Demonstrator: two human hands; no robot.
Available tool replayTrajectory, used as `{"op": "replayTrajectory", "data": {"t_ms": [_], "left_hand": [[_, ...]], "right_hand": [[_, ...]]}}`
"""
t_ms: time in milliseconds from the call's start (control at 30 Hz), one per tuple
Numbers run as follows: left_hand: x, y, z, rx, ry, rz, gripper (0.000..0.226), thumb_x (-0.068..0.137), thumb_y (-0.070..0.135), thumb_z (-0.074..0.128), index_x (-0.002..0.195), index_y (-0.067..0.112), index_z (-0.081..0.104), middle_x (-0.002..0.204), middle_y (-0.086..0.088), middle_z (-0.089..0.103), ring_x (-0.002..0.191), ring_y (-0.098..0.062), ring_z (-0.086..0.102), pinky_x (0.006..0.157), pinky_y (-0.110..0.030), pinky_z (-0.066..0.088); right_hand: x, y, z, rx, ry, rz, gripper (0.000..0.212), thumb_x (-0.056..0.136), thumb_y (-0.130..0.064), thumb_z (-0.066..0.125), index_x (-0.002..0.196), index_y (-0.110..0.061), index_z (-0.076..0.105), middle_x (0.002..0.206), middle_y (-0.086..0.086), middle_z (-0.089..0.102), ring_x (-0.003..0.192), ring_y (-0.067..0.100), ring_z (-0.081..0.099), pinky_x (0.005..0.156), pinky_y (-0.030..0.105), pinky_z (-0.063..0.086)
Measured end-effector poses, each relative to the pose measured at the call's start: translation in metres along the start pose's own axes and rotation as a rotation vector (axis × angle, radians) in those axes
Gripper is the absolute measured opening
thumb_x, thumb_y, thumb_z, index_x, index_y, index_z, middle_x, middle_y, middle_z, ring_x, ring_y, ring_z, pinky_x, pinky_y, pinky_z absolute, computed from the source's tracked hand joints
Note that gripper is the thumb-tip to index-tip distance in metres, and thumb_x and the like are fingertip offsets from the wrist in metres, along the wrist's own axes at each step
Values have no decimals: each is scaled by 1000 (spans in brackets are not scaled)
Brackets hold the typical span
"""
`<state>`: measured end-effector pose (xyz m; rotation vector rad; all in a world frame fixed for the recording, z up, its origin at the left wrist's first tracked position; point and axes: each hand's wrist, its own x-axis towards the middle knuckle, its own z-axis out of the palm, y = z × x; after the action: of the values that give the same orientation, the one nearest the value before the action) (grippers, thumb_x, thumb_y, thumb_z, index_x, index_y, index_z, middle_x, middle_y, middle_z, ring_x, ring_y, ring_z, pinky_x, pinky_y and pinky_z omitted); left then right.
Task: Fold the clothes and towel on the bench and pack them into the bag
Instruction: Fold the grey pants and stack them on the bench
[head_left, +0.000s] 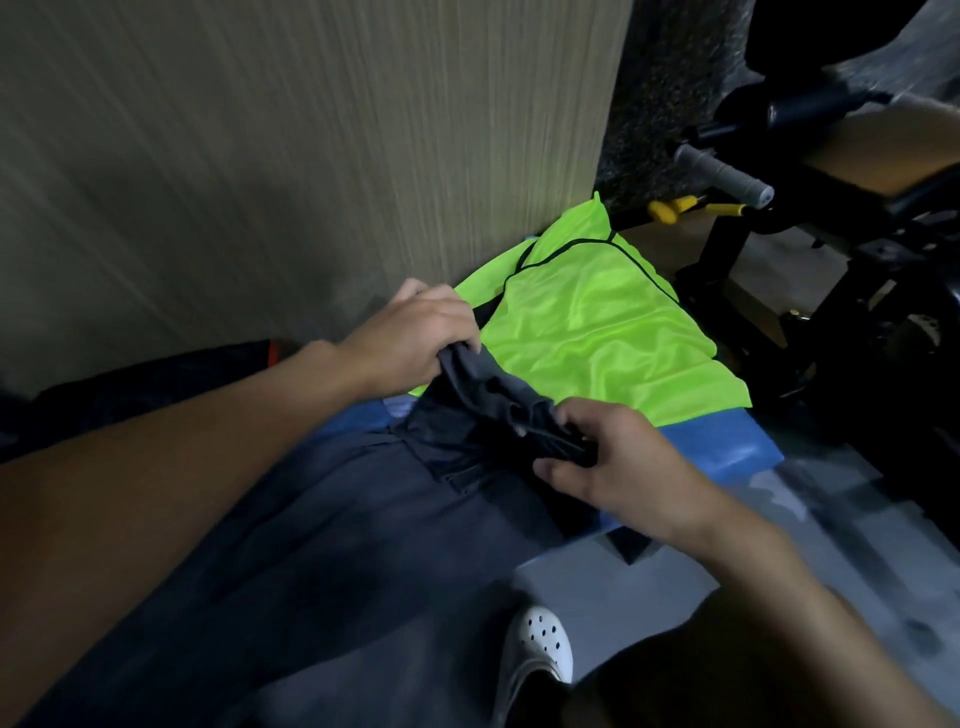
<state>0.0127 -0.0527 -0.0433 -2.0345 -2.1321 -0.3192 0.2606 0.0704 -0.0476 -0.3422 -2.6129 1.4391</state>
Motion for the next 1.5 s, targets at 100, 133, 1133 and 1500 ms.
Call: {"op": "replayTrajectory", "data": {"t_ms": [100, 133, 1133, 1500], "left_hand": [[-33, -1, -5, 15, -31, -4, 54, 51, -16, 61, 92, 19, 67, 95, 13, 66, 103, -17, 52, 88, -34, 29], [-43, -1, -6, 24, -41, -15, 56, 49, -16, 58, 93, 19, 67, 96, 12, 66, 105, -16, 51, 89, -35, 29], [-163, 48, 32, -85, -187, -488, 71, 92, 63, 22, 157, 35, 19, 165, 13, 5, 151, -1, -7, 123, -34, -1], [-211, 67, 53, -19, -238, -661, 71, 89, 78, 6, 154, 48, 7, 165, 14, -5, 152, -11, -14, 119, -59, -2]], "right_hand": [[1, -15, 27, -83, -101, -70, 30, 82, -11, 73, 71, -26, 49, 62, -10, 49, 55, 3, 43, 53, 14, 34], [1, -18, 38, -104, -119, -83, 34, 82, -11, 72, 69, -28, 46, 59, -10, 47, 54, 4, 44, 52, 14, 33], [56, 1, 110, -315, 185, 78, 52, 89, -35, 67, 132, -13, 50, 119, 12, 51, 110, 31, 48, 97, 46, 41], [96, -10, 118, -135, 141, 126, 67, 84, -22, 75, 138, -14, 36, 92, 2, 58, 98, 28, 60, 76, 30, 42]]}}
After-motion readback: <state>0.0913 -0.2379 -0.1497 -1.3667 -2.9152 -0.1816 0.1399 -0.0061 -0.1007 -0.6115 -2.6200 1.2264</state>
